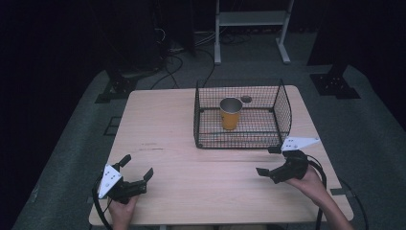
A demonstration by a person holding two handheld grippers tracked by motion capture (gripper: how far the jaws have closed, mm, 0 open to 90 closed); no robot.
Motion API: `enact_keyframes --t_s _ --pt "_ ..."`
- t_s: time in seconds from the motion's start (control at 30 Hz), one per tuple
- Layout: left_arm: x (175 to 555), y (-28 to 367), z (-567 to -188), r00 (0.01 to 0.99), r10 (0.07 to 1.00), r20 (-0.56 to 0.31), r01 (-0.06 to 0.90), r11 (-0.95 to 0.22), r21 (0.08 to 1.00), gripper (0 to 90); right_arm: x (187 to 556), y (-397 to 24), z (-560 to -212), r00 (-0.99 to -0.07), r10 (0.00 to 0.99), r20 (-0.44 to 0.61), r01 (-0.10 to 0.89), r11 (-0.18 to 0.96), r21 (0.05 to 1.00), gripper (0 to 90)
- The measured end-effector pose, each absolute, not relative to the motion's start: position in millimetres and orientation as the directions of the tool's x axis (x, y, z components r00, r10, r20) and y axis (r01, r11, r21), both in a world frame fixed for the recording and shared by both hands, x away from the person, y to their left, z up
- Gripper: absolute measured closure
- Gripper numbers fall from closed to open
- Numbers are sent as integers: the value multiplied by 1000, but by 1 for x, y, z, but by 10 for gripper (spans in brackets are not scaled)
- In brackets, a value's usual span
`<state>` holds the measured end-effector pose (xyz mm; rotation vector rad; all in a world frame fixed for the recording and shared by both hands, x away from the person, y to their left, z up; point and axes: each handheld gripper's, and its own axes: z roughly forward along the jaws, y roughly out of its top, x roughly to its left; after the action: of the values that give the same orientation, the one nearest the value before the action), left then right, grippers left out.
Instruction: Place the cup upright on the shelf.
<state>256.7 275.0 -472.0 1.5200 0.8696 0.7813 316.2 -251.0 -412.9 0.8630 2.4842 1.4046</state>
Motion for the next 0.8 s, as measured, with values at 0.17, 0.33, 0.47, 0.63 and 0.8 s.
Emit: enact_keyframes --t_s 0.17,0.33,0.47,0.63,0.8 --pt "257 275 -472 502 865 6 99 -64 993 22 311 -255 -416 -813 565 141 406 377 832 23" --pt "257 275 -472 502 865 6 98 -64 993 22 306 -261 -420 -804 575 150 415 361 835 23" --pt "257 275 -472 502 865 7 98 -65 993 22 304 -263 -423 -797 586 145 418 363 832 23" --pt "257 275 -472 502 865 7 98 -65 993 22 300 -266 -426 -793 591 146 419 356 835 23" --pt "257 275 -472 501 866 7 99 -65 993 22 292 -269 -429 -788 599 142 415 346 842 23"
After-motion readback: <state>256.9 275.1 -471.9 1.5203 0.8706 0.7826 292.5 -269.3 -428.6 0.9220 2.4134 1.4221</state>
